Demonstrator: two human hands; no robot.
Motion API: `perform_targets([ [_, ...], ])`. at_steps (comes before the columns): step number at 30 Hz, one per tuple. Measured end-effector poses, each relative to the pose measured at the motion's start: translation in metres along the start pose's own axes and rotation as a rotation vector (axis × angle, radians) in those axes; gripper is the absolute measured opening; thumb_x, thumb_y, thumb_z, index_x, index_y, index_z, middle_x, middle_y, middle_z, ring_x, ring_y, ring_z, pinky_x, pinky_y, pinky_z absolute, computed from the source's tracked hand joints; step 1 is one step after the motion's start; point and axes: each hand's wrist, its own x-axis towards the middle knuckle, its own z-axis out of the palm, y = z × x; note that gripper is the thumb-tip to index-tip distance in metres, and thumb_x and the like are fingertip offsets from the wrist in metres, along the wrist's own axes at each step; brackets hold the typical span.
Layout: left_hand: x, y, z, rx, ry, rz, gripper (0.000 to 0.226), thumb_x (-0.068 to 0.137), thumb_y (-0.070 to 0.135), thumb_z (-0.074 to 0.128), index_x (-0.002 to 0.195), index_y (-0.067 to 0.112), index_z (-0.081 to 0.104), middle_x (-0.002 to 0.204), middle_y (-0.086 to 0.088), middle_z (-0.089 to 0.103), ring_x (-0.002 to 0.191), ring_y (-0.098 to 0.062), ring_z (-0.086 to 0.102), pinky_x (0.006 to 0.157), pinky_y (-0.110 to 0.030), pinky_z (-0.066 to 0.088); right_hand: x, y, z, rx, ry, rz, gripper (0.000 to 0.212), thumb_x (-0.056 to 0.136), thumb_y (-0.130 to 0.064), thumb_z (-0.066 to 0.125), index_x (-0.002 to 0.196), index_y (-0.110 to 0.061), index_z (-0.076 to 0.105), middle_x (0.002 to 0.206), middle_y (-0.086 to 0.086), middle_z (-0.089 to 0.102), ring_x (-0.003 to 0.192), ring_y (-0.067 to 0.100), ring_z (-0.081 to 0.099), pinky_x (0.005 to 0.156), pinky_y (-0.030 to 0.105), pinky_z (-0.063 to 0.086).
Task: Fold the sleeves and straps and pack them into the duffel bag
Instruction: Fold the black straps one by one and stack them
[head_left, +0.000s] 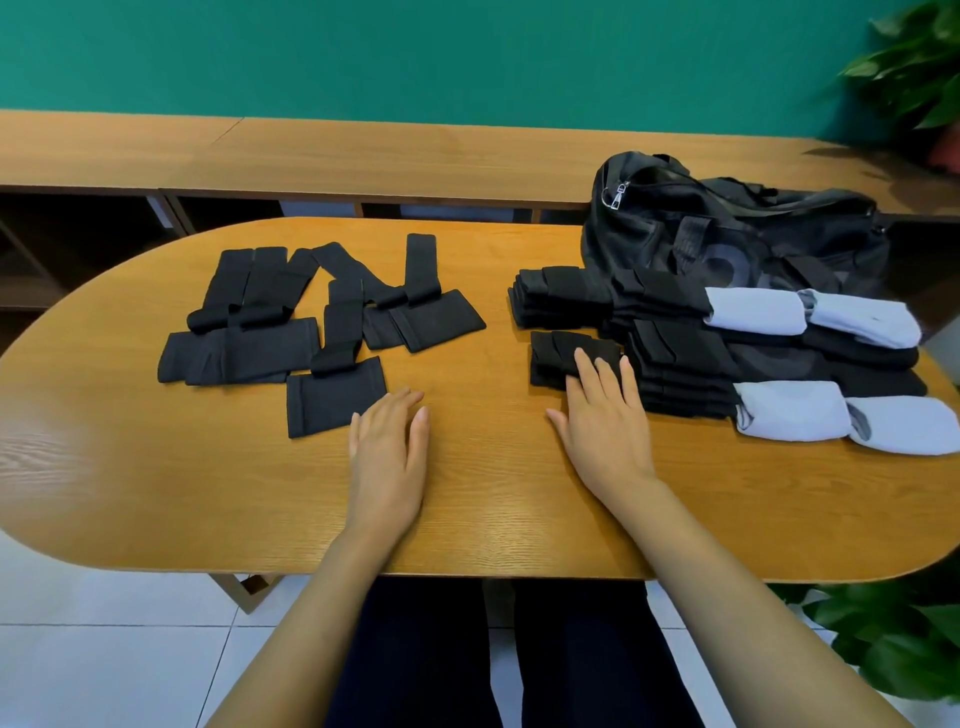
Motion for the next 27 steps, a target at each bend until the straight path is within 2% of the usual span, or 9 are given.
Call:
perform_targets([
  [6,-0.001,0.001,-0.001,0.005,0.003,-0.004,0.040,0.104,0.035,0.034,0.131,0.017,0.058,0.134,-0.001,0.057,0.132,-0.017,0.044,0.119,-0.051,0.018,-0.002,0.000,-0.003,0.101,-0.029,-0.007,0.058,0.096,-0.053,0.038,0.135,-0.015,0.056,0.152,0.022,0.038,0.139,0.040,0.036,0.119,0.056,0.015],
  [9,-0.001,0.001,0.000,0.005,0.004,-0.001,0.038,0.105,0.034,0.035,0.130,0.018,0.059,0.134,0.000,0.058,0.132,-0.017,0.044,0.119,-0.051,0.018,0.001,-0.005,-0.005,0.099,-0.040,-0.100,0.060,0.095,-0.056,0.032,0.144,-0.025,0.045,0.157,0.017,0.031,0.143,0.041,0.029,0.117,0.062,0.015],
  [12,-0.001,0.001,0.000,0.014,0.007,0.001,0.042,0.103,0.039,0.032,0.128,0.019,0.060,0.133,0.000,0.058,0.131,-0.016,0.045,0.119,-0.051,0.018,0.005,-0.010,-0.003,0.047,-0.077,-0.203,0.063,0.096,-0.062,0.018,0.150,-0.036,0.034,0.162,0.009,0.021,0.147,0.043,0.017,0.115,0.067,0.011],
  [19,-0.001,0.002,-0.001,0.022,0.011,0.003,0.036,0.104,0.032,0.037,0.127,0.018,0.061,0.131,0.001,0.059,0.130,-0.016,0.045,0.119,-0.050,0.016,0.015,-0.013,-0.001,0.065,-0.147,-0.129,0.089,0.085,-0.067,-0.009,0.149,-0.029,0.038,0.163,0.001,0.017,0.149,0.039,0.006,0.116,0.066,0.001],
  [24,-0.002,0.002,-0.001,0.045,0.011,0.021,0.033,0.103,0.031,0.040,0.125,0.019,0.062,0.132,0.002,0.059,0.134,-0.015,0.041,0.121,-0.047,0.009,0.010,-0.012,-0.004,0.104,-0.153,-0.130,0.088,0.086,-0.067,-0.006,0.147,-0.026,0.043,0.163,0.002,0.018,0.150,0.037,0.008,0.116,0.065,0.001],
  [27,0.000,0.001,-0.001,0.109,0.012,0.022,0.034,0.103,0.032,0.041,0.127,0.019,0.061,0.136,0.002,0.056,0.139,-0.016,0.035,0.122,-0.046,-0.002,0.010,-0.019,-0.008,0.125,-0.052,-0.199,0.075,0.094,-0.062,0.008,0.137,-0.023,0.055,0.158,0.006,0.032,0.148,0.036,0.019,0.117,0.063,0.011],
])
